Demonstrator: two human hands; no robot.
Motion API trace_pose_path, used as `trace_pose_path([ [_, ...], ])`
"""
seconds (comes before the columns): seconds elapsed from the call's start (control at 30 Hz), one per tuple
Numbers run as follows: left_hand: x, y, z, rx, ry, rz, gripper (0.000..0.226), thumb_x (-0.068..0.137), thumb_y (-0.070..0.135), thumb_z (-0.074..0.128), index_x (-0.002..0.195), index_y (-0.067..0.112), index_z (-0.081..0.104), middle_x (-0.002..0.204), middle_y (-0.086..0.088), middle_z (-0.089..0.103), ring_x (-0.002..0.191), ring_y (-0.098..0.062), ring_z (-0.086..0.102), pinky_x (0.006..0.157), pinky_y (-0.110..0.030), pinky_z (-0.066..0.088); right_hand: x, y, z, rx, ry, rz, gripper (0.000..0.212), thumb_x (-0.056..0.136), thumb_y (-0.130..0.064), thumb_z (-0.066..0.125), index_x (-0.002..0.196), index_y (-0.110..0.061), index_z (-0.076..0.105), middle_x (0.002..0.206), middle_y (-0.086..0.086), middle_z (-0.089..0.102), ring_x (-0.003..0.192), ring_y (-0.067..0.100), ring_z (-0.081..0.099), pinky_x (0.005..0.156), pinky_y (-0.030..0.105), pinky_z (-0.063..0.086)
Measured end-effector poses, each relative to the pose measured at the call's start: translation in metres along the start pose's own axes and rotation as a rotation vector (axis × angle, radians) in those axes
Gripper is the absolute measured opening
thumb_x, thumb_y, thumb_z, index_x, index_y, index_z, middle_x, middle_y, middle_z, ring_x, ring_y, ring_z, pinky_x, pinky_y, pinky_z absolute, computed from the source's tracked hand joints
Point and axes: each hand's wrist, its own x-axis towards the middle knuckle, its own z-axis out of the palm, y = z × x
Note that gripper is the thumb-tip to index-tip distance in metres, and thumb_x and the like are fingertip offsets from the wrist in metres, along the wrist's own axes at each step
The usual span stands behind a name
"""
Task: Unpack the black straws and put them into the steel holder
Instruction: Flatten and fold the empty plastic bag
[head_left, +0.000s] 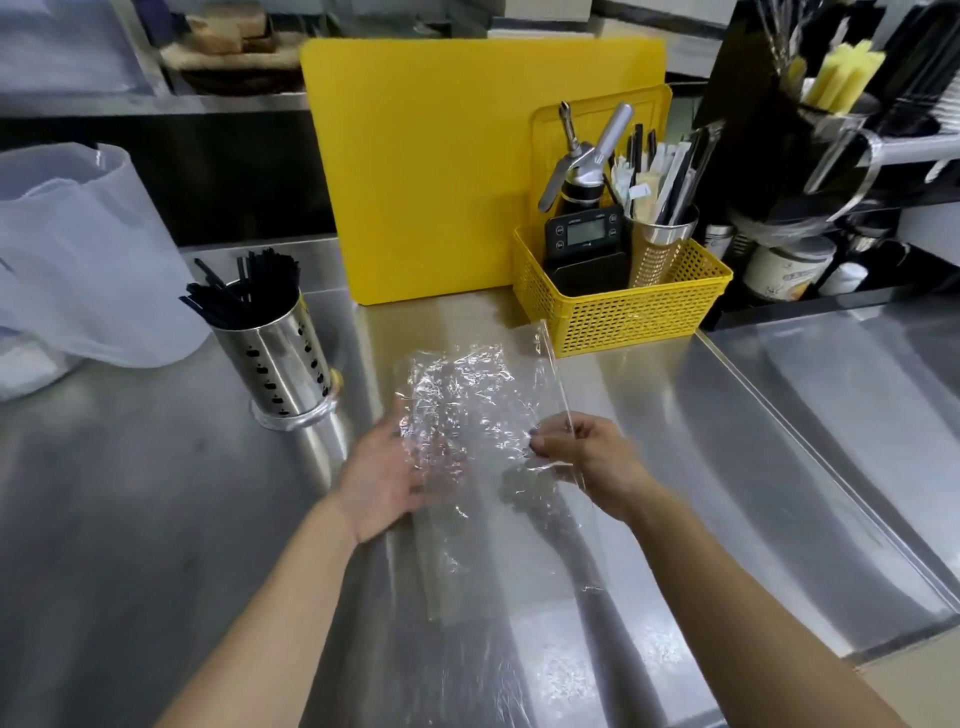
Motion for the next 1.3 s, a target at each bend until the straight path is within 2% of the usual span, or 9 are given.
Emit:
trace_pose_path([
  [0.1, -0.005, -0.002, -0.002, 0.329, 0.098, 0.008, 0.060, 0.050, 0.047, 0.083, 0.094, 0.014, 0.059, 0.117, -0.012, 0.064, 0.103, -0.026, 0.062, 0.091, -0.046, 0.050, 0.004, 0.005, 0.002, 0.010, 0.046, 0.017, 0.016, 0.075, 0.004, 0.068, 0.069, -0.011, 0.065, 0.060, 0.002, 0.063, 0.055, 0.014, 0.058, 0.060, 0.028, 0.039],
  [0.17, -0.006, -0.006, -0.005, 0.517, 0.154, 0.020, 0.048, 0.051, 0.038, 0.086, 0.081, 0.012, 0.059, 0.098, -0.008, 0.069, 0.092, -0.022, 0.064, 0.082, -0.035, 0.048, 0.004, 0.007, 0.003, 0.025, 0.046, 0.019, 0.015, 0.076, 0.005, 0.066, 0.070, -0.009, 0.063, 0.059, 0.002, 0.062, 0.054, 0.014, 0.055, 0.056, 0.027, 0.037],
  [0.4, -0.013, -0.007, -0.012, 0.479, 0.278, 0.186, 0.009, 0.079, 0.009, 0.069, 0.077, 0.014, 0.061, 0.083, -0.005, 0.064, 0.079, -0.014, 0.058, 0.059, -0.004, 0.043, -0.006, 0.002, 0.002, -0.030, -0.098, 0.141, 0.008, 0.081, 0.002, 0.061, 0.083, -0.004, 0.064, 0.073, 0.009, 0.072, 0.063, 0.018, 0.067, 0.054, 0.025, 0.052],
  [0.53, -0.021, -0.005, -0.025, 0.449, 0.306, 0.220, 0.006, 0.078, 0.009, 0.070, 0.079, 0.010, 0.064, 0.082, -0.007, 0.067, 0.078, -0.016, 0.061, 0.063, -0.013, 0.045, -0.013, 0.002, 0.002, -0.179, -0.141, 0.170, 0.011, 0.082, 0.002, 0.062, 0.088, -0.006, 0.065, 0.068, 0.005, 0.070, 0.057, 0.018, 0.065, 0.054, 0.025, 0.051],
  [0.67, -0.030, -0.004, -0.037, 0.492, 0.310, 0.216, 0.015, 0.077, 0.019, 0.073, 0.085, 0.008, 0.067, 0.086, -0.003, 0.068, 0.081, -0.013, 0.060, 0.073, -0.022, 0.042, -0.016, 0.004, 0.012, -0.254, -0.114, 0.134, 0.011, 0.079, 0.002, 0.066, 0.086, -0.006, 0.068, 0.059, 0.008, 0.063, 0.050, 0.018, 0.057, 0.047, 0.022, 0.049],
  [0.83, -0.048, -0.002, -0.055, 0.473, 0.154, 0.246, 0.017, 0.086, -0.002, 0.058, 0.090, 0.014, 0.063, 0.063, -0.001, 0.062, 0.049, -0.008, 0.052, 0.050, -0.018, 0.043, -0.021, 0.014, 0.022, -0.095, -0.083, 0.123, 0.019, 0.081, 0.008, 0.059, 0.087, -0.007, 0.070, 0.056, 0.008, 0.061, 0.047, 0.016, 0.052, 0.041, 0.021, 0.041],
  [1.07, -0.062, -0.019, -0.063, 0.435, 0.105, 0.318, 0.063, 0.070, -0.031, 0.033, 0.045, 0.015, 0.068, 0.061, 0.007, 0.063, 0.058, -0.001, 0.059, 0.053, -0.011, 0.043, -0.035, 0.046, 0.038, 0.139, 0.006, 0.116, 0.045, 0.075, 0.021, 0.041, 0.050, -0.006, 0.067, 0.058, 0.008, 0.065, 0.057, 0.022, 0.049, 0.048, 0.019, 0.044],
  [1.23, -0.066, -0.034, -0.064, 0.049, 0.009, 0.210, 0.025, 0.083, 0.009, 0.047, 0.092, 0.016, 0.069, 0.081, -0.002, 0.068, 0.072, -0.019, 0.063, 0.052, -0.023, 0.053, -0.059, 0.057, 0.041, 0.343, -0.011, 0.121, 0.014, 0.078, 0.002, 0.048, 0.071, 0.002, 0.061, 0.061, 0.006, 0.064, 0.045, 0.011, 0.057, 0.037, 0.017, 0.042],
  [1.3, -0.065, -0.041, -0.059, -0.001, 0.006, 0.139, 0.045, 0.079, 0.029, 0.049, 0.124, 0.027, 0.048, 0.099, -0.002, 0.059, 0.071, -0.021, 0.060, 0.047, -0.027, 0.051, -0.065, 0.064, 0.037, 0.319, 0.048, 0.071, 0.010, 0.072, 0.002, 0.059, 0.082, -0.002, 0.061, 0.068, 0.004, 0.061, 0.052, 0.009, 0.059, 0.045, 0.017, 0.046],
])
